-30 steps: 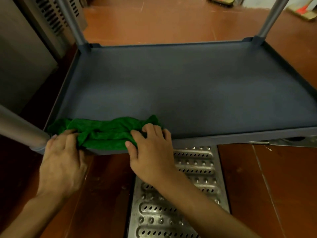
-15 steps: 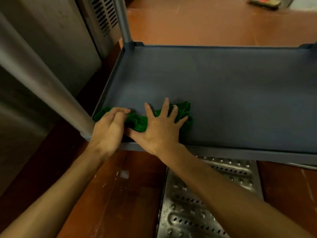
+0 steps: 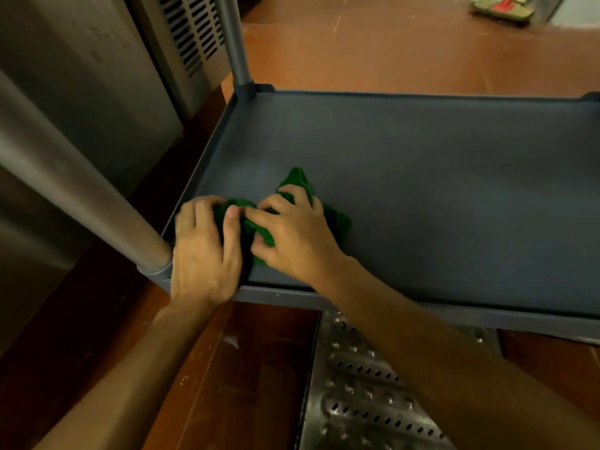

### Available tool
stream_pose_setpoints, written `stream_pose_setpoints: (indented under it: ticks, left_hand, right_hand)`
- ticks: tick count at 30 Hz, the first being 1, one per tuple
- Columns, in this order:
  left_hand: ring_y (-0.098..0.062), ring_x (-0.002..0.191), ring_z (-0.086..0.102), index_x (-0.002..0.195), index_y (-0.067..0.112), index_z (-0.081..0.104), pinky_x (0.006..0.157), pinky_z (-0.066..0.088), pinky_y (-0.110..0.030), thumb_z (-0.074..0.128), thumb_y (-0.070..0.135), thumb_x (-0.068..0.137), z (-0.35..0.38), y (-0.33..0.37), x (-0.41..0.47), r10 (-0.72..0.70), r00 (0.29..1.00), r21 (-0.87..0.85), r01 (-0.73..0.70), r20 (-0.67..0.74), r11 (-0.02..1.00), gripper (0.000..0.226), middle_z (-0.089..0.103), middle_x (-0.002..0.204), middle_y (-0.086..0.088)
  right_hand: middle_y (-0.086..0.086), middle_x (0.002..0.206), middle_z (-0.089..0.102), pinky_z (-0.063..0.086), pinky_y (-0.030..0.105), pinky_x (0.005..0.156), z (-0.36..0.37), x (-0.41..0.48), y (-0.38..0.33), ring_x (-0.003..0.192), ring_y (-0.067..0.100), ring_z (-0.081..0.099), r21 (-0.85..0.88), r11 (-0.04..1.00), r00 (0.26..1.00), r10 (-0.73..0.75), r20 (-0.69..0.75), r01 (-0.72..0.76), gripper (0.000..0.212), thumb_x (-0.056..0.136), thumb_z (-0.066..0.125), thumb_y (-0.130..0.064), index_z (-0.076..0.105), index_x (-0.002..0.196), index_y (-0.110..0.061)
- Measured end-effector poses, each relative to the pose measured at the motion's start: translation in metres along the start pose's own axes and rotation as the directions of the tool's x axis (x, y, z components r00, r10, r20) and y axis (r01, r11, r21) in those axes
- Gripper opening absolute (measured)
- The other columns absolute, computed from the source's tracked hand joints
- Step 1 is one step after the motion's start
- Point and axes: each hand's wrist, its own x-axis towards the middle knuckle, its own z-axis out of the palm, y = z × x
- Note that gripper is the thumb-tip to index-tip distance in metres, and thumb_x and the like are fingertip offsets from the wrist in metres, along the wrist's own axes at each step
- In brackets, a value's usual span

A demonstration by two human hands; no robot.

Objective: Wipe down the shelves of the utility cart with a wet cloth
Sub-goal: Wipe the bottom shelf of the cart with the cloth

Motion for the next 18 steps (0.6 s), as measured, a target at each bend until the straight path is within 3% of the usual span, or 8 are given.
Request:
stream_pose_setpoints:
  ticks: [2, 8, 14, 18]
  left_hand:
    - [-0.027, 0.114, 0.05, 0.122, 0.005, 0.055, 0.097, 0.039, -0.034, 0.031, 0.042, 0.104, 0.0, 0.001, 0.0, 0.0, 1.0, 0.02, 0.0, 0.005, 1.0, 0.048, 0.056, 0.121, -0.015]
    - [-0.03, 0.111, 0.052, 0.118, 0.006, 0.059, 0.094, 0.045, -0.044, 0.03, 0.043, 0.104, -0.002, -0.003, 0.001, 0.034, 0.998, 0.061, -0.037, 0.058, 0.997, 0.049, 0.057, 0.119, -0.016]
    - [-0.039, 0.111, 0.053, 0.115, 0.005, 0.063, 0.089, 0.048, -0.052, 0.034, 0.038, 0.106, -0.002, 0.001, -0.002, 0.005, 0.997, 0.132, -0.015, 0.076, 0.991, 0.045, 0.057, 0.119, -0.021]
    - [-0.039, 0.095, 0.054, 0.1, 0.007, 0.068, 0.081, 0.047, -0.048, 0.042, 0.034, 0.1, 0.012, 0.039, -0.018, 0.069, 0.996, 0.159, -0.078, 0.06, 0.984, 0.038, 0.061, 0.099, -0.018]
  right_hand:
    - [0.002, 0.109, 0.067, 0.045, 0.061, 0.085, -0.006, 0.002, 0.023, 0.115, 0.042, 0.053, -0.022, 1.0, 0.999, 0.005, -0.031, -0.006, 0.047, 0.074, 0.06, -0.03, 0.07, 0.121, -0.03]
    - [-0.003, 0.133, 0.059, 0.039, 0.059, 0.097, -0.058, -0.017, 0.114, 0.129, 0.039, 0.039, -0.173, 0.945, 0.958, 0.286, 0.018, -0.279, 0.054, 0.081, 0.046, -0.044, 0.057, 0.134, -0.04]
    - [0.004, 0.139, 0.054, 0.036, 0.06, 0.1, -0.116, -0.086, 0.188, 0.135, 0.044, 0.028, -0.241, 0.778, 0.813, 0.574, -0.101, -0.58, 0.047, 0.093, 0.055, -0.037, 0.051, 0.14, -0.035]
    - [0.006, 0.142, 0.048, 0.028, 0.063, 0.104, -0.122, -0.108, 0.183, 0.14, 0.043, 0.019, -0.192, 0.7, 0.724, 0.678, -0.124, -0.688, 0.047, 0.097, 0.048, -0.037, 0.046, 0.143, -0.032]
